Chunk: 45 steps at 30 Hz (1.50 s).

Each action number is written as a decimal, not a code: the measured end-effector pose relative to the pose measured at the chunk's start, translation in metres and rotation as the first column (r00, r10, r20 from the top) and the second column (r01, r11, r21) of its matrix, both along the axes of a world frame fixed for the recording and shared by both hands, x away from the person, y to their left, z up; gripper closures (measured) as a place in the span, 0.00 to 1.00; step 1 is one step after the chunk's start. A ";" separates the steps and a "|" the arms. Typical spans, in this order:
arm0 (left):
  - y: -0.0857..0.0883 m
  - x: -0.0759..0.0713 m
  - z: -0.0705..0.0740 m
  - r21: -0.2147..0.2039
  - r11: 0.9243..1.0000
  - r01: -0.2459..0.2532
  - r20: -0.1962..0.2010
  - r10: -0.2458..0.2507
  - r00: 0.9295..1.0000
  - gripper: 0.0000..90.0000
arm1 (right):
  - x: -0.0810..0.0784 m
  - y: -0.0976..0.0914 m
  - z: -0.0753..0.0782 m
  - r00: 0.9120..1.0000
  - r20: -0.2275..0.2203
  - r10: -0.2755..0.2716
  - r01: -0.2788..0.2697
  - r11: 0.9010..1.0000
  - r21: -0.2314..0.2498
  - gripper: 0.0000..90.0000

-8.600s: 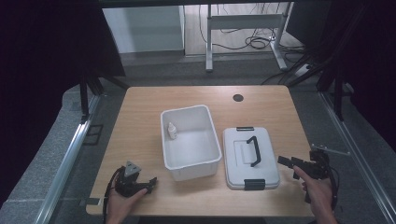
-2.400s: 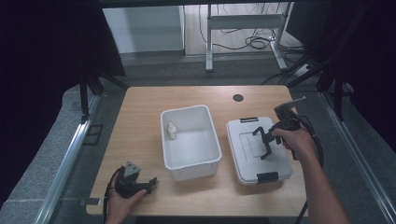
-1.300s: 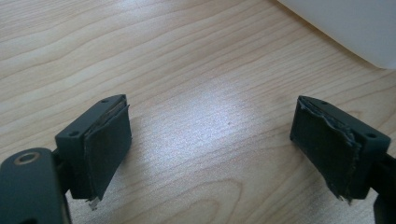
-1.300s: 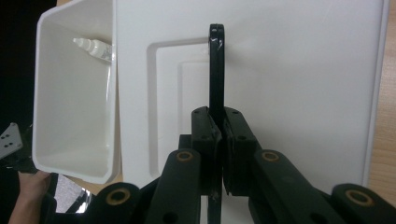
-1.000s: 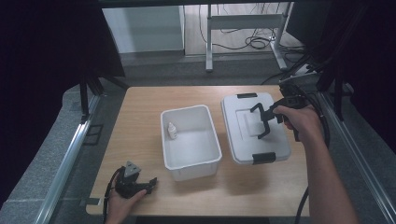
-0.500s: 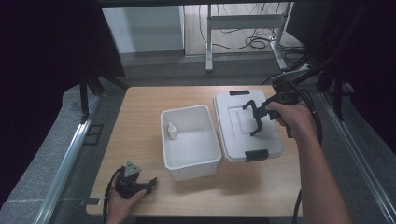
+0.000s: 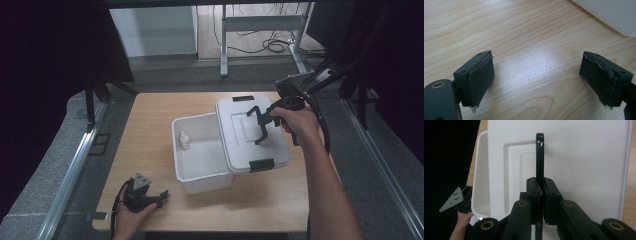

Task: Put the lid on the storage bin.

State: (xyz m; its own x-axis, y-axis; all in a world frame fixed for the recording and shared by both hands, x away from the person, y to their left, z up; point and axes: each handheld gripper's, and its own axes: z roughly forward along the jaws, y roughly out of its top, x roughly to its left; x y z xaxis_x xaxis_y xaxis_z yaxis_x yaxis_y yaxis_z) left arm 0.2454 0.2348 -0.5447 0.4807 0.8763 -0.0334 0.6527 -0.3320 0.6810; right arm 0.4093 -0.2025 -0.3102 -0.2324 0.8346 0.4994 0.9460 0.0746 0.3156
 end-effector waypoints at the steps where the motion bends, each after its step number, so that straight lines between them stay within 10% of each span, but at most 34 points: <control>1: 0.000 0.000 0.000 0.000 1.000 0.000 0.000 0.000 1.000 0.14 | 0.000 0.002 0.000 1.000 -0.001 0.002 -0.002 1.000 -0.001 0.94; 45: 0.000 0.000 0.000 -0.003 1.000 0.007 0.005 -0.007 1.000 0.14 | 0.001 0.067 0.007 0.999 0.000 0.048 -0.048 0.998 0.034 0.94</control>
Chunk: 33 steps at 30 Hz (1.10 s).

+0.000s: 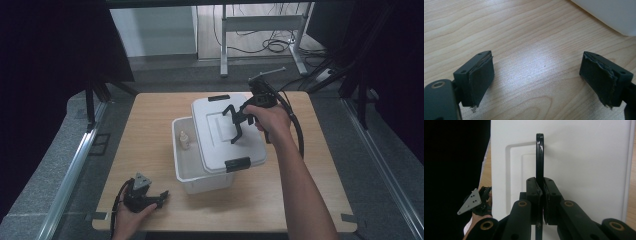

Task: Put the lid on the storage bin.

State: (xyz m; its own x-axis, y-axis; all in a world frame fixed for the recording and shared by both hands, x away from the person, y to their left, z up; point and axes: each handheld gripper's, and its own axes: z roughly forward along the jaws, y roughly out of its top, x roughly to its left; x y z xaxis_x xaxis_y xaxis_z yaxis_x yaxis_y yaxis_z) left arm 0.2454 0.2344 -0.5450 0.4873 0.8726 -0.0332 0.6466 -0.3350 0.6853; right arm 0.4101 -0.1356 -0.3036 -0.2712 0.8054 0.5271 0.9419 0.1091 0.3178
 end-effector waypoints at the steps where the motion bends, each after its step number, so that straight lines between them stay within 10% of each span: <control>1: 0.000 0.000 0.000 0.000 1.000 0.001 0.000 -0.001 1.000 0.14 | 0.000 0.002 -0.001 1.000 -0.001 0.004 -0.004 1.000 0.002 0.94; 33: 0.000 0.000 0.000 0.001 1.000 0.011 0.000 -0.011 1.000 0.14 | -0.003 0.057 -0.019 0.998 -0.051 0.049 -0.048 0.998 0.027 0.94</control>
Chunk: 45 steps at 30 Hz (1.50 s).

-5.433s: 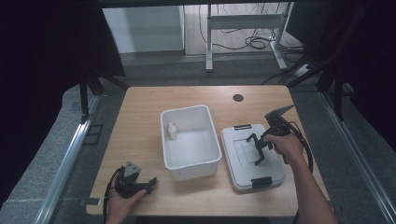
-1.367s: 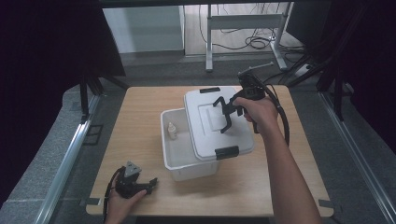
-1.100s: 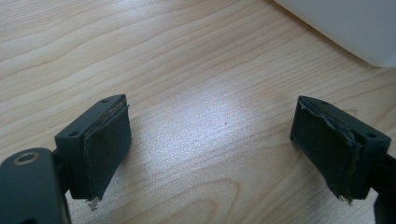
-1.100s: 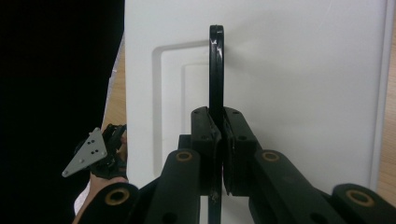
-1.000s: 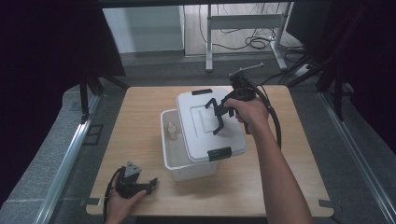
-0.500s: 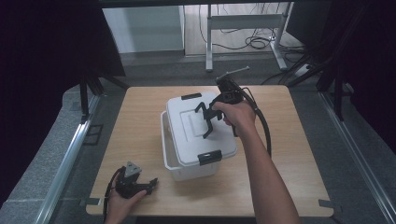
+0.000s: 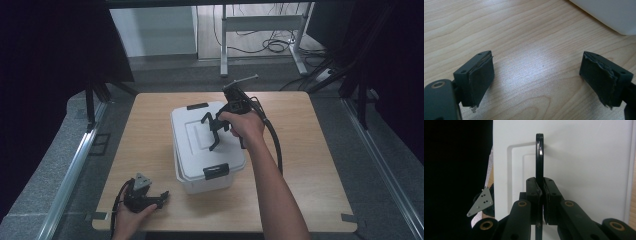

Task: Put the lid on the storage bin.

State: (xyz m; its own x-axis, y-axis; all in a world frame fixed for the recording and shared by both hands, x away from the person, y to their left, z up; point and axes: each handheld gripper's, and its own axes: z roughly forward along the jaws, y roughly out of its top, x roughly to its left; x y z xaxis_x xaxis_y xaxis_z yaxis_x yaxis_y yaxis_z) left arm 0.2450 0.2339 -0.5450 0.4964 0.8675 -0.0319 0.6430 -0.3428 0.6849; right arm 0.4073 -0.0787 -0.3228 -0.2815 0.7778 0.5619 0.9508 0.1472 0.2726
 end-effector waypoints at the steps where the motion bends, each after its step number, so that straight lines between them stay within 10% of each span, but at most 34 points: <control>1: 0.000 0.000 0.000 0.000 1.000 0.001 0.000 -0.001 1.000 0.14 | 0.000 0.000 -0.001 1.000 -0.001 -0.001 0.001 1.000 0.000 0.94; 45: 0.000 0.000 0.000 0.001 1.000 0.010 -0.001 -0.010 1.000 0.14 | 0.008 0.000 -0.041 0.990 -0.056 -0.131 0.134 0.989 0.065 0.94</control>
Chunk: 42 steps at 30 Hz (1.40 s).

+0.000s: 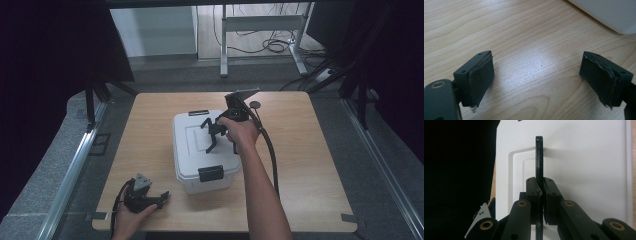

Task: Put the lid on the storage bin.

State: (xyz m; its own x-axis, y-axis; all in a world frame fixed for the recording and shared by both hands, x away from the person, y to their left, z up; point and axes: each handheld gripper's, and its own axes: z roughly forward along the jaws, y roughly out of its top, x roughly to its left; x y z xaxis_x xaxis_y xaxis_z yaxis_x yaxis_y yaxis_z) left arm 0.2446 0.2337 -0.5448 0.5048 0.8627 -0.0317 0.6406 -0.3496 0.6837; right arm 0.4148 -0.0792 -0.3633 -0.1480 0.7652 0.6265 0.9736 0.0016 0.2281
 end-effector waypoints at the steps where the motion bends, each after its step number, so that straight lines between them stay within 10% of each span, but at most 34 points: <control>1: 0.000 0.000 0.000 0.000 1.000 0.000 0.000 0.000 1.000 0.14 | 0.000 0.001 0.001 1.000 0.002 0.002 -0.002 1.000 -0.002 0.93; 29: 0.000 0.000 0.000 -0.002 1.000 0.002 -0.003 -0.002 1.000 0.14 | -0.004 0.009 -0.003 1.000 0.000 0.014 -0.014 1.000 -0.002 0.93; 42: 0.000 0.000 0.000 0.001 1.000 0.004 -0.002 -0.004 1.000 0.14 | -0.005 0.004 0.002 0.993 0.085 0.077 -0.075 0.997 -0.026 0.83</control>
State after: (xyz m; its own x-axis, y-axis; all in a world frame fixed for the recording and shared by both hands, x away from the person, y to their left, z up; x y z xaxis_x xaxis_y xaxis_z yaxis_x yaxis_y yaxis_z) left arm 0.2447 0.2336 -0.5447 0.5079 0.8608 -0.0321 0.6405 -0.3525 0.6823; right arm 0.4101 -0.0753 -0.3618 -0.2586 0.7639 0.5912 0.9474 0.0811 0.3097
